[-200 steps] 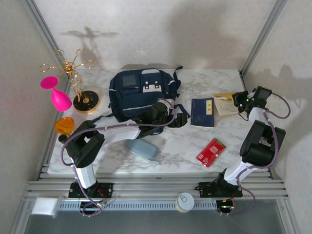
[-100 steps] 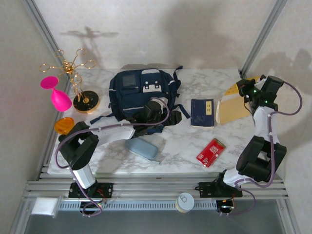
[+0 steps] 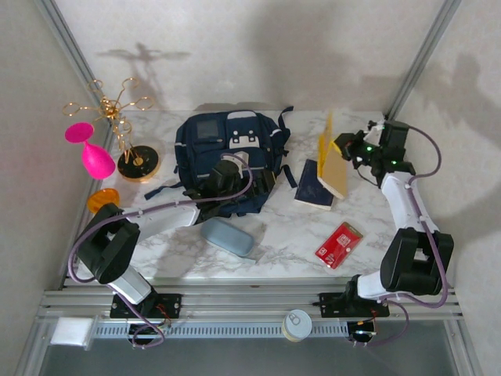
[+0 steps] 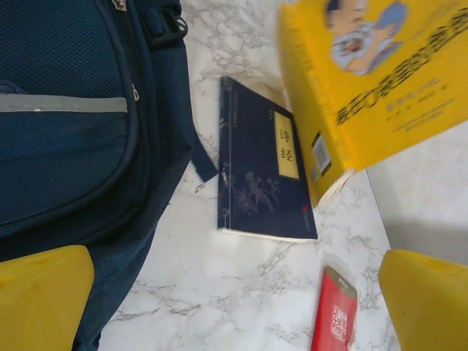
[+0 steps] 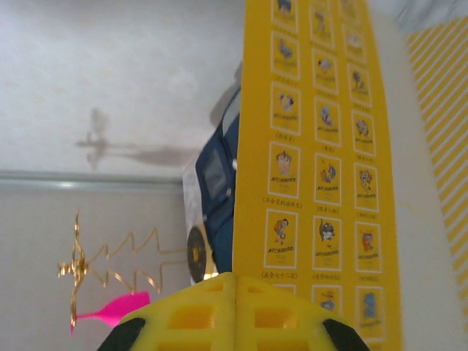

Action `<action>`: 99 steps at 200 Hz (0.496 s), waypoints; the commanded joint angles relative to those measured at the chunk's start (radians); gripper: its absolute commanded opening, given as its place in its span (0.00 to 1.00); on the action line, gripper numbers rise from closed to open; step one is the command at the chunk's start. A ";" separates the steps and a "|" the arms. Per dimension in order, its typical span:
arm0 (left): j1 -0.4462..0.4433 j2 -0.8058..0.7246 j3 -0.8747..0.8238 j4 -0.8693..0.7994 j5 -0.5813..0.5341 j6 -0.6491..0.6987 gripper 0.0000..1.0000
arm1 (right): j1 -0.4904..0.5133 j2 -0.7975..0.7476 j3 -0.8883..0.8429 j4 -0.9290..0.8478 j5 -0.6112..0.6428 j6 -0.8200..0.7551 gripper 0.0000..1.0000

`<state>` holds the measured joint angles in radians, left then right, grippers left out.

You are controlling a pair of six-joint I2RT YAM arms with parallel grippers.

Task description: Pack the student bag

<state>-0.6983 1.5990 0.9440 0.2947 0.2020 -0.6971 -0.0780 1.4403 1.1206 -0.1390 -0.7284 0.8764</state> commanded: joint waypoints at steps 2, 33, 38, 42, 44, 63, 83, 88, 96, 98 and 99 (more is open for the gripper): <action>0.008 -0.041 -0.020 0.012 -0.029 -0.012 0.99 | 0.056 0.055 -0.024 0.079 -0.052 0.010 0.00; 0.011 -0.044 -0.022 -0.004 -0.038 -0.011 0.99 | 0.096 0.133 -0.097 0.096 -0.065 -0.042 0.00; 0.011 -0.044 -0.022 -0.006 -0.039 -0.011 0.99 | 0.094 0.141 -0.097 0.082 -0.055 -0.067 0.00; 0.011 -0.043 -0.022 -0.006 -0.039 -0.010 1.00 | 0.093 0.147 -0.092 0.062 -0.037 -0.090 0.00; 0.011 -0.042 -0.023 -0.006 -0.039 -0.011 0.99 | 0.092 0.150 -0.089 0.049 -0.028 -0.099 0.00; 0.011 -0.028 -0.015 -0.003 -0.018 -0.017 0.99 | 0.078 0.175 -0.036 -0.102 0.083 -0.220 0.07; 0.011 -0.011 -0.007 0.005 -0.001 -0.027 0.99 | 0.054 0.152 -0.025 -0.161 0.230 -0.290 0.40; 0.010 -0.008 -0.007 0.011 0.002 -0.031 1.00 | 0.048 0.153 -0.019 -0.179 0.273 -0.309 0.50; 0.008 -0.001 -0.005 0.024 0.014 -0.037 1.00 | 0.030 0.163 -0.011 -0.210 0.318 -0.330 0.62; 0.008 0.000 -0.004 0.026 0.017 -0.039 0.99 | 0.025 0.166 -0.009 -0.216 0.328 -0.333 0.64; 0.007 0.001 -0.003 0.026 0.019 -0.039 0.99 | 0.023 0.168 -0.009 -0.219 0.333 -0.336 0.65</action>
<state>-0.6964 1.5810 0.9329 0.2951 0.1879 -0.7116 -0.0147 1.6123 1.0637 -0.2455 -0.5884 0.6693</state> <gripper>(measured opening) 0.994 0.510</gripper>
